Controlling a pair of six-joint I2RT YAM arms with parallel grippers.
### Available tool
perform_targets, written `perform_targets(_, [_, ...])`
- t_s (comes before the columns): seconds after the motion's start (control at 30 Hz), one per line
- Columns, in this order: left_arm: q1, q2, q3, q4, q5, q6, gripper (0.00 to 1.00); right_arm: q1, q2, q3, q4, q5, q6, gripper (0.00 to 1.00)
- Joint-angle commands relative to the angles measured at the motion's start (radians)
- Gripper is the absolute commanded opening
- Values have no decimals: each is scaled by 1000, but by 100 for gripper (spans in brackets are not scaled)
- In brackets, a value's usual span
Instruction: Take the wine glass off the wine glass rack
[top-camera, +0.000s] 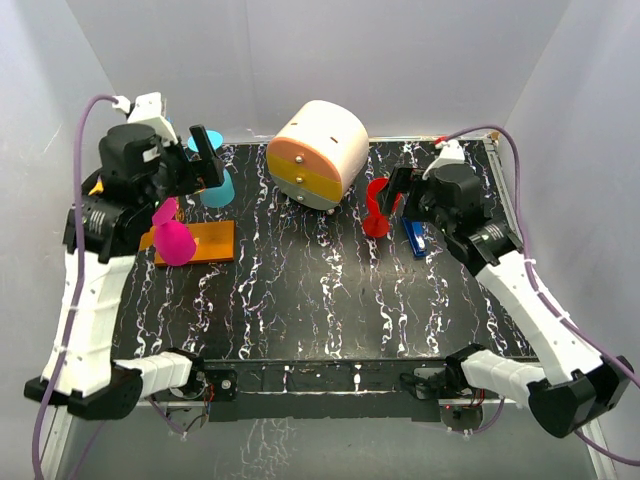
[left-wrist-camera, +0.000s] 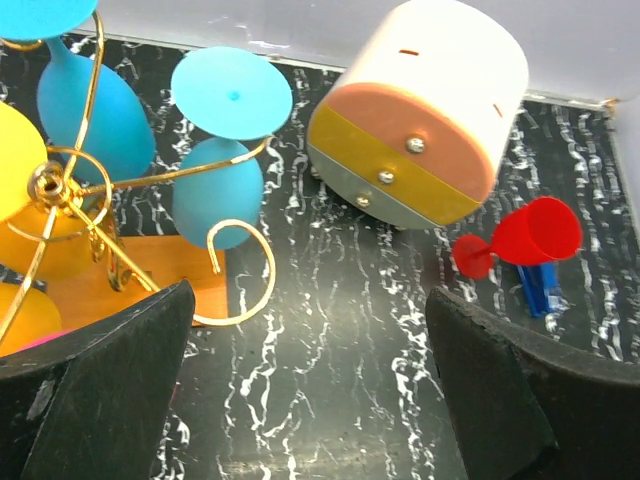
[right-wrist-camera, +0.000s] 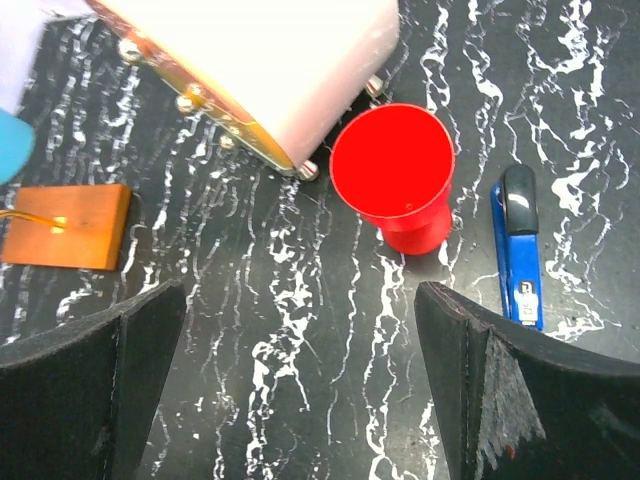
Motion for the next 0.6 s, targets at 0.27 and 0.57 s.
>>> perform_targets(0.27, [-3, 331, 304, -147, -254, 160, 99, -3, -184, -74, 209, -99, -63, 98])
perform_targets(0.57, [2, 498, 385, -100, -291, 188, 99, -1, -190, -69, 199, -79, -82, 98])
